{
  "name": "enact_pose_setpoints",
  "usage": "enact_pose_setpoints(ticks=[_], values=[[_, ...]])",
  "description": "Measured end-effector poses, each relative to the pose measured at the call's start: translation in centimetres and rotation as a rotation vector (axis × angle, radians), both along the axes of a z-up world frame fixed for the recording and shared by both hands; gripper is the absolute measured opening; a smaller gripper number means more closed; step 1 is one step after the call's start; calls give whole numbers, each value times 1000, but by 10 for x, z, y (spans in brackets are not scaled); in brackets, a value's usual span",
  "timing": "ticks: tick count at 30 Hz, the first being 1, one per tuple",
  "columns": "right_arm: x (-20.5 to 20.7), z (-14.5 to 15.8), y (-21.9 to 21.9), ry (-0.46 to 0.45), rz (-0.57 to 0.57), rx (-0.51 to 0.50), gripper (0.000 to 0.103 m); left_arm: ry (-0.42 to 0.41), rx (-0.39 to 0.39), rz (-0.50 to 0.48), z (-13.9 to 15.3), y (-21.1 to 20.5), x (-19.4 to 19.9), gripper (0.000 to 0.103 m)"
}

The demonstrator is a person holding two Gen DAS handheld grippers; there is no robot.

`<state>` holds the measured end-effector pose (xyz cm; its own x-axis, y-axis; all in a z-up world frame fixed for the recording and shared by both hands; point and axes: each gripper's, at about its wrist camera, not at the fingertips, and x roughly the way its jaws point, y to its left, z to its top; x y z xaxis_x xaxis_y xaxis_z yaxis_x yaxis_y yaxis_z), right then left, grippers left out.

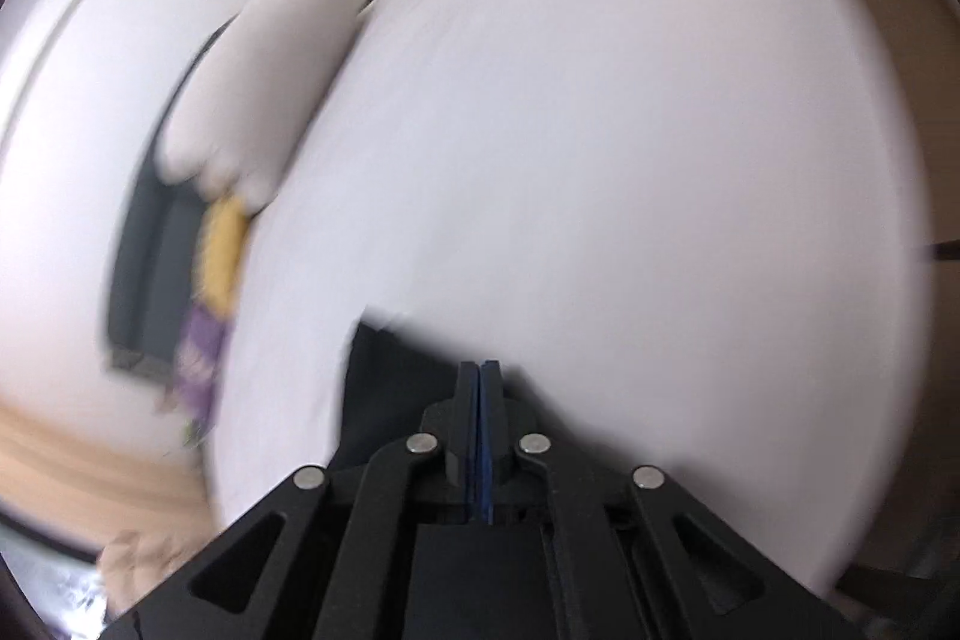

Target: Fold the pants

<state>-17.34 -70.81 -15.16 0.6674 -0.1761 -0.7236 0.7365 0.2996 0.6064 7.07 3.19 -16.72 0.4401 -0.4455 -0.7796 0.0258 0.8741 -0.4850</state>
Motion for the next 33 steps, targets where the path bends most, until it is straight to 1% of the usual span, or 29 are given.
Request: enact_pose_setpoints(ticks=[1, 2, 3, 4, 5, 6, 7, 8, 10, 11, 12, 13, 14, 15, 16, 17, 18, 19, 20, 22, 23, 24, 25, 27, 28, 29, 30, 31, 33], values=[[-8, 6, 0, -10, -5, -11, 8, -4, -5, 33, 5, 13, -5, 6], [-12, 13, 7, -72, 18, 2, 9, -10, -6, 47, 9, 21, -7, 6], [-14, 15, 11, -119, 57, 16, 10, -31, 5, 50, 18, 22, -12, 6], [-9, 19, 28, -151, 114, 22, 14, -50, 14, 36, 25, 17, -14, 6], [-6, 21, 45, -179, 184, 30, 26, -68, 5, 13, 33, 6, -16, 6], [6, 20, 73, -214, 265, 58, 33, -81, -18, -15, 37, -3, -23, 6], [24, 15, 103, -235, 340, 93, 45, -91, -50, -53, 43, -19, -27, 6], [36, 7, 135, -248, 426, 137, 47, -92, -76, -97, 44, -39, -31, 6], [53, -13, 169, -277, 502, 231, 49, -64, -92, -194, 42, -76, -38, 6], [70, -25, 188, -268, 539, 289, 48, -49, -81, -248, 37, -96, -42, 6], [80, -34, 199, -239, 557, 292, 46, -45, -57, -289, 32, -110, -47, 6], [83, -39, 199, -213, 561, 260, 30, -41, -8, -329, 24, -124, -52, 6], [86, -44, 199, -203, 557, 259, 11, -28, 23, -342, 17, -130, -55, 6], [84, -48, 189, -202, 540, 284, 1, -10, 45, -349, 7, -131, -58, 6], [81, -53, 175, -195, 503, 295, 0, -2, 44, -350, 1, -129, -60, 6], [67, -56, 159, -216, 457, 293, 0, -8, 16, -343, -4, -123, -63, 6], [53, -56, 139, -230, 415, 280, 0, -8, -6, -336, -6, -118, -64, 6], [28, -54, 114, -228, 364, 253, 0, -3, -13, -333, -6, -114, -66, 6], [5, -53, 84, -234, 299, 227, 0, -1, -10, -334, -6, -113, -66, 6], [-37, -48, 46, -243, 186, 186, 0, -11, 14, -345, -5, -113, -69, 6], [-56, -42, 20, -220, 124, 145, 0, -16, 19, -346, -6, -116, -71, 6], [-68, -37, 6, -203, 80, 109, 0, -18, 18, -344, -8, -117, -71, 6], [-76, -28, -5, -205, 49, 88, 1, -19, 12, -339, -9, -115, -72, 6], [-93, -4, -17, -138, -18, 25, 45, -18, -7, -329, -11, -106, -70, 6], [-94, 7, -14, -147, -22, -2, 73, -14, -20, -323, -13, -104, -70, 6], [-98, 19, -8, -182, -23, -43, 79, -12, -25, -320, -14, -98, -74, 6], [-100, 27, -3, -210, -9, -70, 80, -11, -26, -318, -12, -105, -75, 6], [-103, 27, -1, -217, 13, -72, 79, -12, -21, -318, -12, -105, -75, 6], [-96, 19, 2, -230, 45, -23, 79, -16, -13, -322, -11, -108, -76, 6]])
